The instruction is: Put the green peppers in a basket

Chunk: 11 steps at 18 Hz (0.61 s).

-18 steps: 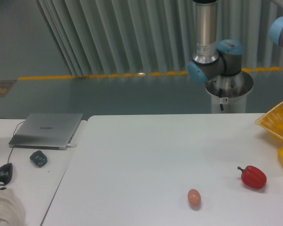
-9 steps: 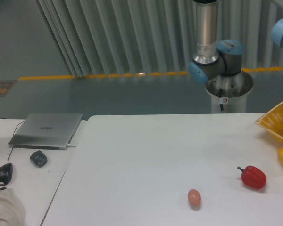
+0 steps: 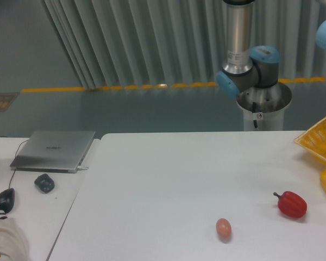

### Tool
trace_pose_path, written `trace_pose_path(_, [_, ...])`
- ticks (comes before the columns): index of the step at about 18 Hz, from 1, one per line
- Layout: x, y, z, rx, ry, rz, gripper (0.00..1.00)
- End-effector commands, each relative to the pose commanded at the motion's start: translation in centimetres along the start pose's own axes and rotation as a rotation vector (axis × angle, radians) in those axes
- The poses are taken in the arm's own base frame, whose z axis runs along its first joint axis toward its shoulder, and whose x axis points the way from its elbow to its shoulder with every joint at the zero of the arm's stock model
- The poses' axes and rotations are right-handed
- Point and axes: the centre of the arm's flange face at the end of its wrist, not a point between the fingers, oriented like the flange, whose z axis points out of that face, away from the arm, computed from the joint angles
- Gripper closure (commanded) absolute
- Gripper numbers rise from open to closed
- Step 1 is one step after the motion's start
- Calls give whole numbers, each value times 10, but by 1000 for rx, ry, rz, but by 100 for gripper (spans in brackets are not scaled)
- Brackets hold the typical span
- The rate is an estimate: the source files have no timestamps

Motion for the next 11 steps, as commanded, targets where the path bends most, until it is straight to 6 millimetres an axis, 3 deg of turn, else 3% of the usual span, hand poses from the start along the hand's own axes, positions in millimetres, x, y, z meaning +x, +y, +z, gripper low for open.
trace_pose_path(5, [-19,-27,12,51,-43,48,0])
trace_pose_path(11, [-25,-35,22,52,-42,53,0])
